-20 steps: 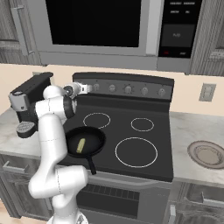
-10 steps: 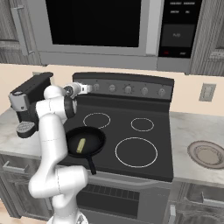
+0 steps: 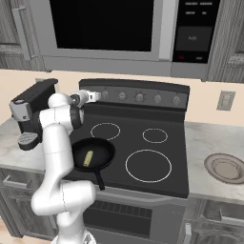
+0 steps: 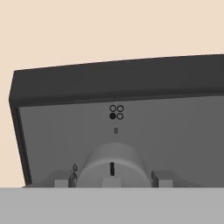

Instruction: Pick up the butter stick and place it in the pan. Then turn on the burner for the pan.

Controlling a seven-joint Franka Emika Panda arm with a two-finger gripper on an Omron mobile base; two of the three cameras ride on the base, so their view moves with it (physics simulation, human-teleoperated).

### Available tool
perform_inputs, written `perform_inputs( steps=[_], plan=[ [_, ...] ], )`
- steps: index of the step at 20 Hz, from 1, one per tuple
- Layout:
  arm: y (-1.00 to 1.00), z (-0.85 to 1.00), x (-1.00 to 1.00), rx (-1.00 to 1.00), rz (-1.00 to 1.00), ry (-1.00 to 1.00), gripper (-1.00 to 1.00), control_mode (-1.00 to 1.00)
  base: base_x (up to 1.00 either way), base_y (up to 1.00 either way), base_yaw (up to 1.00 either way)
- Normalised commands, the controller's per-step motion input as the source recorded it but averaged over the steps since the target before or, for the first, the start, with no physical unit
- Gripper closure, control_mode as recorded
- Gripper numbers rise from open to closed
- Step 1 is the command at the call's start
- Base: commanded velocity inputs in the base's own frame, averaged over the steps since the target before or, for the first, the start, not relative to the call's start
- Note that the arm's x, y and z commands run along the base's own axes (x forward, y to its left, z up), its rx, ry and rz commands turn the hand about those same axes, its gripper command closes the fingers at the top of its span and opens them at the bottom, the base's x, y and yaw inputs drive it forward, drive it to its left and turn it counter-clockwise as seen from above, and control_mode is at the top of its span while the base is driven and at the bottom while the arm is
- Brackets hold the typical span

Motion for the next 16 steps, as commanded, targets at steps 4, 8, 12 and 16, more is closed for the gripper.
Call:
perform_inputs(
  steps=[4, 8, 12, 16],
  plan=[
    [0.00, 0.00, 0.00, -0.07, 0.00, 0.02, 1.00, -1.00, 0.00, 0.00, 0.00],
    [0.00, 0.00, 0.00, -0.07, 0.00, 0.02, 1.00, -1.00, 0.00, 0.00, 0.00],
    [0.00, 0.00, 0.00, -0.07, 0.00, 0.03, 1.00, -1.00, 0.00, 0.00, 0.00],
    [0.00, 0.00, 0.00, -0.05, 0.00, 0.03, 1.00, -1.00, 0.00, 0.00, 0.00]
  ],
)
